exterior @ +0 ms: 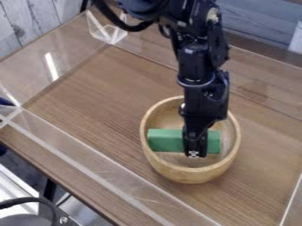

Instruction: Put the green block in the brown bowl

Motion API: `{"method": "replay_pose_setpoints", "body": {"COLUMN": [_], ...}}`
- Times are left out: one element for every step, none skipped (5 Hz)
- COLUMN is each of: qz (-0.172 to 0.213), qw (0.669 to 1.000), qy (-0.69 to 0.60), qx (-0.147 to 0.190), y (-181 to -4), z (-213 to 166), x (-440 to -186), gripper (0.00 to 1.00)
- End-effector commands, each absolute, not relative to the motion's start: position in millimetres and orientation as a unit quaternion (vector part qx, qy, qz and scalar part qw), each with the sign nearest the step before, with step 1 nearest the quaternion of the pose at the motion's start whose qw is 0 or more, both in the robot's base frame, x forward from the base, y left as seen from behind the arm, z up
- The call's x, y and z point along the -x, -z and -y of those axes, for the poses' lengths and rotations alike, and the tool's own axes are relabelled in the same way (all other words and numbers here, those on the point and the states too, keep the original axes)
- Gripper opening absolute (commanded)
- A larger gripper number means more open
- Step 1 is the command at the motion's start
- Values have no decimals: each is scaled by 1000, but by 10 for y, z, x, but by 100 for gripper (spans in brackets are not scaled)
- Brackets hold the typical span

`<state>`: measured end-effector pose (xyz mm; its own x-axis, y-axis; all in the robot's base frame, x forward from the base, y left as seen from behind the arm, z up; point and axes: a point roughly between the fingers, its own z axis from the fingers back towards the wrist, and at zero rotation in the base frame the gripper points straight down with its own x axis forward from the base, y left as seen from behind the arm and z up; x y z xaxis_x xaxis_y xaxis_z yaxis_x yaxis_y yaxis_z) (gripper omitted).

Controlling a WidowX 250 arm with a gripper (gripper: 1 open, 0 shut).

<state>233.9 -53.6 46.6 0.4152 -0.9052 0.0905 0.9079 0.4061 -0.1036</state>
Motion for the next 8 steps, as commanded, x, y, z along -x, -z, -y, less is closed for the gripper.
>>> {"method": "replay_pose_setpoints", "body": {"qz": [22, 20, 19, 18, 17, 16, 14, 13], "qw": [838, 839, 840, 842, 844, 845, 847, 848], "qy": [542, 540, 538, 535, 532, 530, 527, 525], "qx": [63, 64, 64, 65, 66, 67, 68, 69], "y": [-514, -499, -500, -503, -508, -510, -510, -510], "z": [543, 536, 524, 509, 493, 478, 464, 451], "x": [-2398, -2406, -2413, -2420, -2425, -2431, -2437, -2443], "gripper": [0, 0, 0, 0, 0, 0, 0, 0]}}
